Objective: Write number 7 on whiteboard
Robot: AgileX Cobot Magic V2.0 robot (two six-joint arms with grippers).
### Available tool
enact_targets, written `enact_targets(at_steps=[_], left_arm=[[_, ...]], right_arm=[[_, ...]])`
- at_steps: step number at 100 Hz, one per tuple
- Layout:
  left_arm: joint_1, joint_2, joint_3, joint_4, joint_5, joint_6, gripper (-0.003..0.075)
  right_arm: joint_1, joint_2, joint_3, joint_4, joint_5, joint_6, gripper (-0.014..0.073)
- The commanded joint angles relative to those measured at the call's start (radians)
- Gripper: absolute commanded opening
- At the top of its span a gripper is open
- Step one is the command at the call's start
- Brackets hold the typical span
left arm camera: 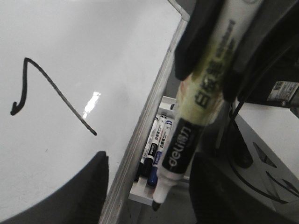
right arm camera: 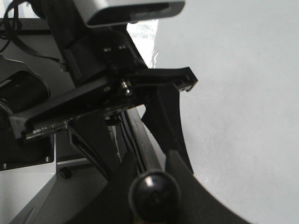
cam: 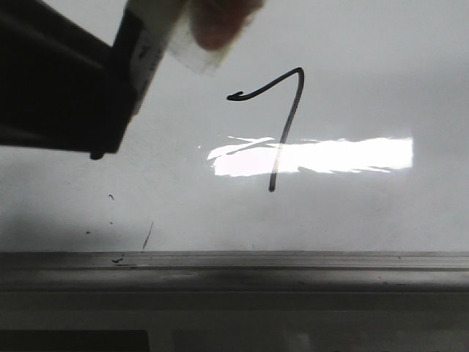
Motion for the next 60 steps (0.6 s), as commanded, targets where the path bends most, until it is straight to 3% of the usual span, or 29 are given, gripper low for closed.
enact_targets(at_steps=[1,31,60], left_arm=[[0.002,0.017,-0.036,-0.068,0.018,0.006,0.0368],[0.002,0.089,-0.05,-0.095,0.022,0.006,0.0349],[0.002,0.122,-0.05,-0.162,0.022,0.006,0.0133]], right_arm=[[-0.004,-0.004,-0.028,-0.008,0.035,-0.013,-0.0071],[-0.004,0.025,-0.028,-0.008,0.056,-0.013,-0.0071],[-0.004,0.043,-0.028,-0.008,0.074,-0.013,-0.0071]])
